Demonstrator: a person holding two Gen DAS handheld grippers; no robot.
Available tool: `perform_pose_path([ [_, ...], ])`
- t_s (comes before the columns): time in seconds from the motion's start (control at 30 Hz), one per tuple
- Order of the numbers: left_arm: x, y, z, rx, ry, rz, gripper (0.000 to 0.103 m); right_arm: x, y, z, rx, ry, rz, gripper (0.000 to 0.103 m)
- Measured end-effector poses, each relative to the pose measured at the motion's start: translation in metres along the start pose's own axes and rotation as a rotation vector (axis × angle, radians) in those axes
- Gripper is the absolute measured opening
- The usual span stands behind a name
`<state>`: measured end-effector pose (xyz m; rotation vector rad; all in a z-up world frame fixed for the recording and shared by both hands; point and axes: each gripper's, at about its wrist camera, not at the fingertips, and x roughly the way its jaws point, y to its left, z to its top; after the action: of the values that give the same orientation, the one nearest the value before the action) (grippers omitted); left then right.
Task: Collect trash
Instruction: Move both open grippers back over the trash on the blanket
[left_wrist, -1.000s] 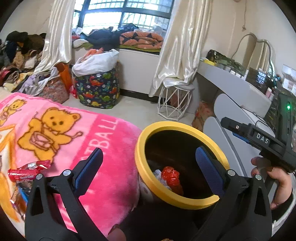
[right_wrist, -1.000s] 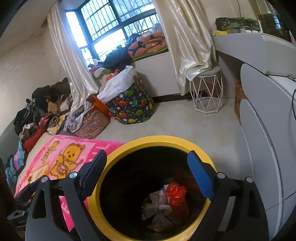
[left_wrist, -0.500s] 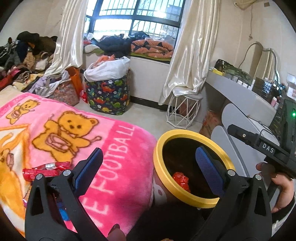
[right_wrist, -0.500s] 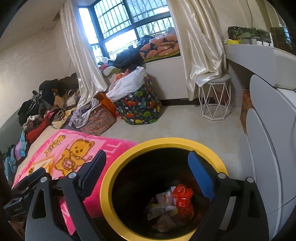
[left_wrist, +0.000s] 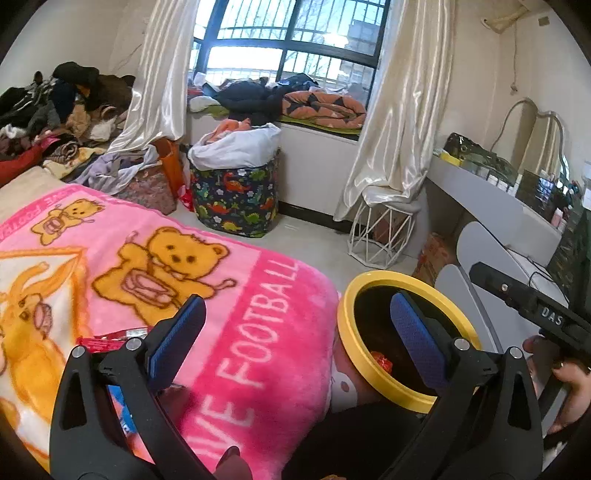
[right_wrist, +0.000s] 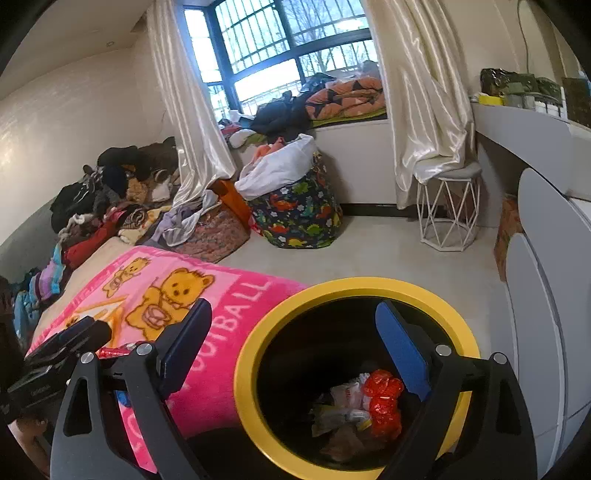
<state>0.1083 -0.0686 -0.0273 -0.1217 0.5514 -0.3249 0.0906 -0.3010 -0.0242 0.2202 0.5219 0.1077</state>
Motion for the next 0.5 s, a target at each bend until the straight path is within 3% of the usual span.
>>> perform_pose_path([
  [0.5, -0.012, 0.035, 0.002, -0.035, -0.028, 0.07, 0.092, -0.004, 0.035, -0.002, -0.077, -0.012, 0.064, 0.088],
])
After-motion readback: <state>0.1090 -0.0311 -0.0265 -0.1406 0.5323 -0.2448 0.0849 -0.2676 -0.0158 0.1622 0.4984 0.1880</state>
